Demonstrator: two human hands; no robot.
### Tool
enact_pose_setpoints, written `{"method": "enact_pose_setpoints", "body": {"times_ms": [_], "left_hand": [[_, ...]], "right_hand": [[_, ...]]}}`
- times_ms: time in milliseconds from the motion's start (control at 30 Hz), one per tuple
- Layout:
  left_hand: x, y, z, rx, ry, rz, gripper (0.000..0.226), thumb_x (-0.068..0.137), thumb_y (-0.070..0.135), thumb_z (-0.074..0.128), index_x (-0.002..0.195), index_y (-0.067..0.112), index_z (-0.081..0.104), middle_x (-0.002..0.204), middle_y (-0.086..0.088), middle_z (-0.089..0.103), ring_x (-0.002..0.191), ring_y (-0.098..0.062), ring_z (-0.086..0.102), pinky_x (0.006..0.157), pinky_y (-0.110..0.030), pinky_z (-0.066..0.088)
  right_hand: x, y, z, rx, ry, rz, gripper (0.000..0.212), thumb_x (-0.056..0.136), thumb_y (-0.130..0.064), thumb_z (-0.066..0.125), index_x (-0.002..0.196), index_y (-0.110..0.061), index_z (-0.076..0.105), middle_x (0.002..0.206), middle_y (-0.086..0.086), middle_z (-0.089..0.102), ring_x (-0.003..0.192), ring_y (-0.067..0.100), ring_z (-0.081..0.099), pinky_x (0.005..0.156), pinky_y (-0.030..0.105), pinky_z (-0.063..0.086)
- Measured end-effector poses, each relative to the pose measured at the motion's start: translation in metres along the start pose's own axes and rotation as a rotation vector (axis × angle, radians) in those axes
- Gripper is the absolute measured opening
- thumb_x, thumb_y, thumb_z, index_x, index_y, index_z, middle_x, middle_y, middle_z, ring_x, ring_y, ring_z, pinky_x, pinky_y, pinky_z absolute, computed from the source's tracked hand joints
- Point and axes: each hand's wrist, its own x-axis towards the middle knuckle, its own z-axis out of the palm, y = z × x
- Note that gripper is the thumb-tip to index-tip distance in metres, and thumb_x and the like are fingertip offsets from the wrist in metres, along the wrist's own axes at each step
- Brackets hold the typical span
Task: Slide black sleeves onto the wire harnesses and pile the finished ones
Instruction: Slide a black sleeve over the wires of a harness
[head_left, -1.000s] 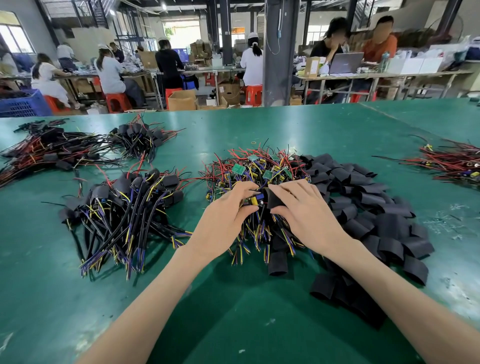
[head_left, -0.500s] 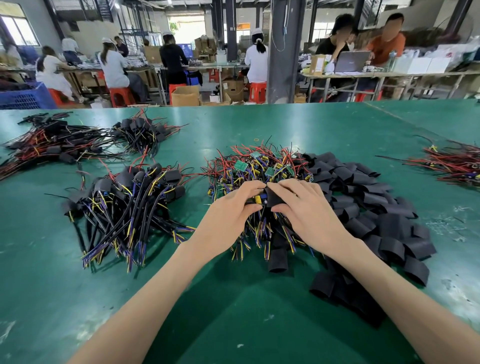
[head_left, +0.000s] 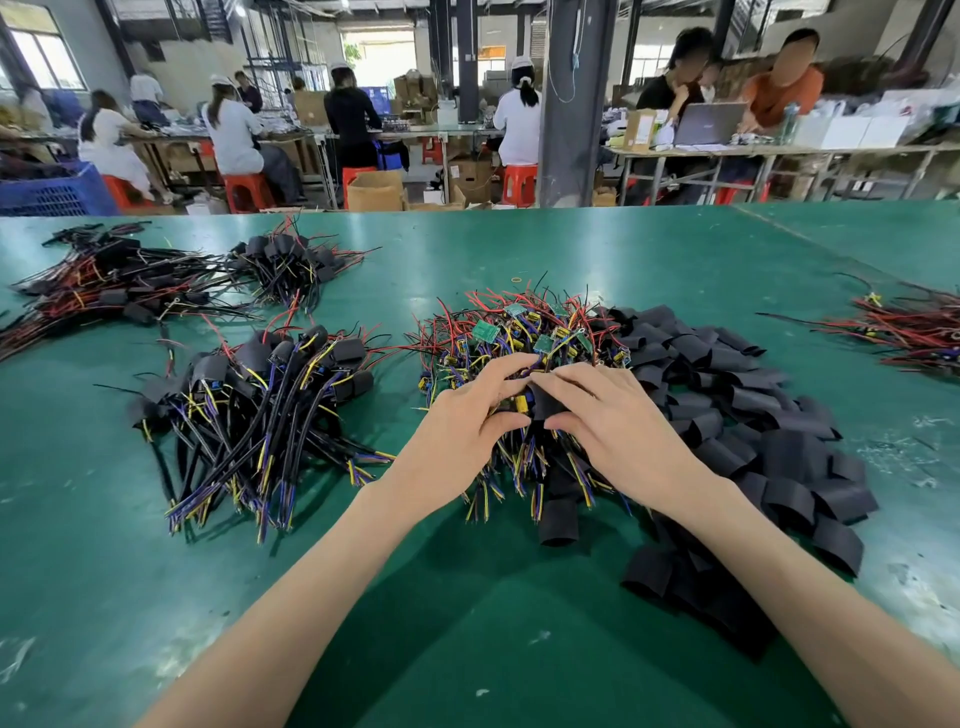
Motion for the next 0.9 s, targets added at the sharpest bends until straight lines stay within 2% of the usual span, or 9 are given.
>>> {"method": "enact_pose_setpoints", "body": {"times_ms": [133,233,300,433,567,633,733,833,900], "left_hand": [[0.000,-0.003,0.001,-0.010,0.011,-0.052,0.058,0.088,0.008,0.064,0.136,0.032,0.042,0.121,0.001,0.064,0.098,0.008,0.058,0.077,0.001,0.036],[0.001,-0.003,0.002,-0.035,0.022,-0.084,0.060,0.087,0.011,0.066,0.131,0.042,0.042,0.119,0.010,0.065,0.076,-0.010,0.061,0.075,-0.001,0.037],[0.001,-0.001,0.002,-0.046,0.042,-0.081,0.061,0.085,0.014,0.069,0.128,0.045,0.039,0.112,0.023,0.065,0.072,-0.012,0.057,0.076,-0.003,0.038],[0.002,0.000,-0.001,-0.131,0.115,-0.168,0.053,0.083,0.024,0.072,0.126,0.032,0.043,0.109,0.014,0.066,0.070,-0.008,0.057,0.074,-0.011,0.045],[0.006,0.002,-0.007,-0.163,0.091,-0.318,0.006,0.088,0.020,0.066,0.091,0.022,0.062,0.080,0.005,0.067,0.058,0.003,0.054,0.060,-0.010,0.042],[0.006,0.003,-0.008,-0.168,0.057,-0.324,0.012,0.091,0.016,0.062,0.080,0.020,0.062,0.072,0.004,0.066,0.053,0.005,0.049,0.055,-0.008,0.038],[0.006,0.005,-0.009,-0.142,0.053,-0.303,0.016,0.091,0.015,0.061,0.075,0.017,0.063,0.067,0.006,0.062,0.057,0.000,0.045,0.060,-0.013,0.036],[0.005,0.004,-0.010,-0.159,0.046,-0.295,0.014,0.090,0.015,0.062,0.077,0.012,0.064,0.070,-0.010,0.061,0.061,-0.009,0.043,0.063,-0.022,0.036],[0.005,0.004,-0.010,-0.159,0.046,-0.282,0.012,0.090,0.014,0.063,0.078,0.011,0.065,0.073,-0.014,0.062,0.062,-0.010,0.044,0.063,-0.024,0.036]], "right_hand": [[-0.001,0.001,-0.001,0.000,0.020,-0.028,0.040,0.083,-0.015,0.069,0.121,-0.005,0.062,0.109,0.011,0.063,0.082,0.034,0.058,0.077,0.046,0.049],[-0.001,0.001,-0.001,-0.005,0.019,-0.015,0.037,0.086,-0.016,0.066,0.121,-0.006,0.061,0.110,0.009,0.063,0.085,0.034,0.059,0.078,0.047,0.049],[-0.001,-0.001,-0.001,-0.010,0.028,0.022,0.033,0.089,-0.020,0.057,0.120,-0.008,0.061,0.110,0.008,0.063,0.088,0.033,0.060,0.079,0.045,0.049],[0.001,-0.002,-0.001,0.000,0.060,0.112,0.034,0.089,-0.024,0.052,0.118,-0.008,0.061,0.109,0.008,0.062,0.091,0.032,0.060,0.079,0.044,0.048],[0.000,0.001,0.000,-0.004,0.087,0.150,0.034,0.087,-0.022,0.056,0.117,-0.007,0.062,0.108,0.009,0.062,0.090,0.033,0.060,0.079,0.044,0.048],[0.000,0.001,0.001,-0.004,0.068,0.134,0.035,0.088,-0.022,0.056,0.119,-0.007,0.061,0.109,0.008,0.062,0.090,0.033,0.060,0.080,0.044,0.047],[0.000,0.001,0.001,-0.003,0.043,0.100,0.036,0.087,-0.023,0.056,0.120,-0.008,0.061,0.111,0.007,0.062,0.091,0.033,0.060,0.081,0.044,0.047],[-0.001,0.003,-0.001,0.007,0.026,0.076,0.037,0.087,-0.023,0.057,0.121,-0.010,0.061,0.111,0.006,0.062,0.092,0.032,0.060,0.081,0.044,0.047],[-0.001,0.004,-0.002,0.041,0.009,0.074,0.037,0.089,-0.021,0.059,0.124,-0.010,0.060,0.113,0.006,0.062,0.096,0.032,0.059,0.083,0.045,0.046]]}}
